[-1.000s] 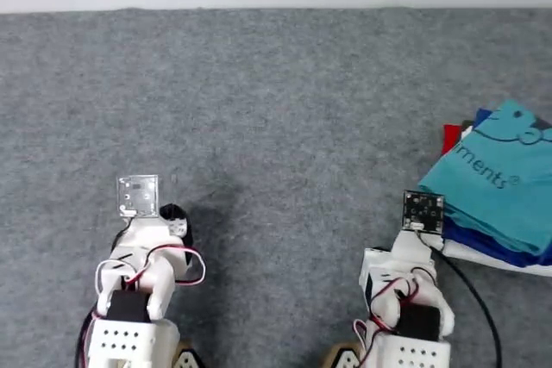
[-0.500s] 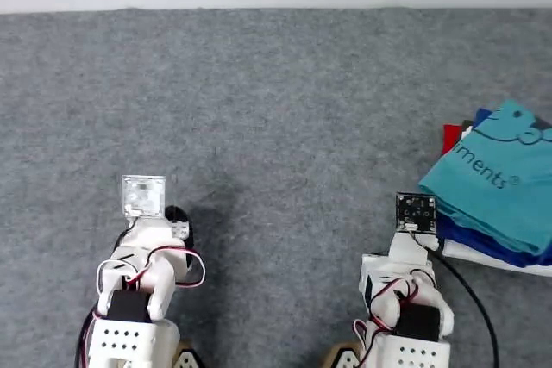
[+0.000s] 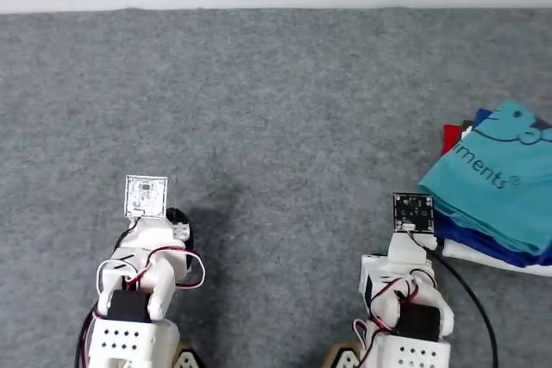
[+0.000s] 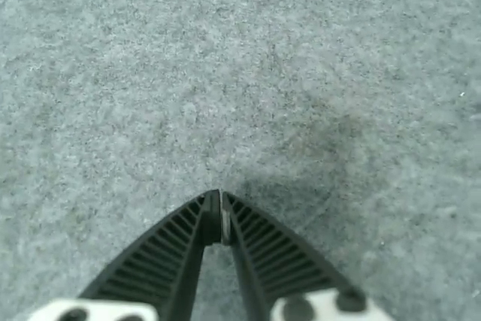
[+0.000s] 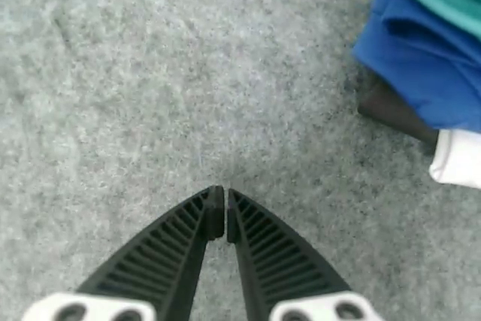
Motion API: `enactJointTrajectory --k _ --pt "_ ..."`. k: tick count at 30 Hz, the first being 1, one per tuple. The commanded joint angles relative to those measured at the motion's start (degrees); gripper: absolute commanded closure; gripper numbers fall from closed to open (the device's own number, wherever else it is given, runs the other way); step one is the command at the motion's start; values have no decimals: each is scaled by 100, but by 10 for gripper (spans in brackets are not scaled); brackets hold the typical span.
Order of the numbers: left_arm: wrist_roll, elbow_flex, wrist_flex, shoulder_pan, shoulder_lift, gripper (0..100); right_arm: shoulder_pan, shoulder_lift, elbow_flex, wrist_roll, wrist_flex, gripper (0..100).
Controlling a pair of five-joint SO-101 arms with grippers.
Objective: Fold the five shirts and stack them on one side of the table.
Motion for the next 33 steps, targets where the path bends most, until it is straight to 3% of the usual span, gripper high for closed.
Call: enactJointTrajectory --k 1,6,33 --pt "53 -40 18 -26 -62 986 303 -40 88 44 40 989" --pt "53 -40 18 -26 -70 986 699 -40 88 44 40 987" --pt "53 -40 18 -26 -70 986 699 -40 88 53 40 987"
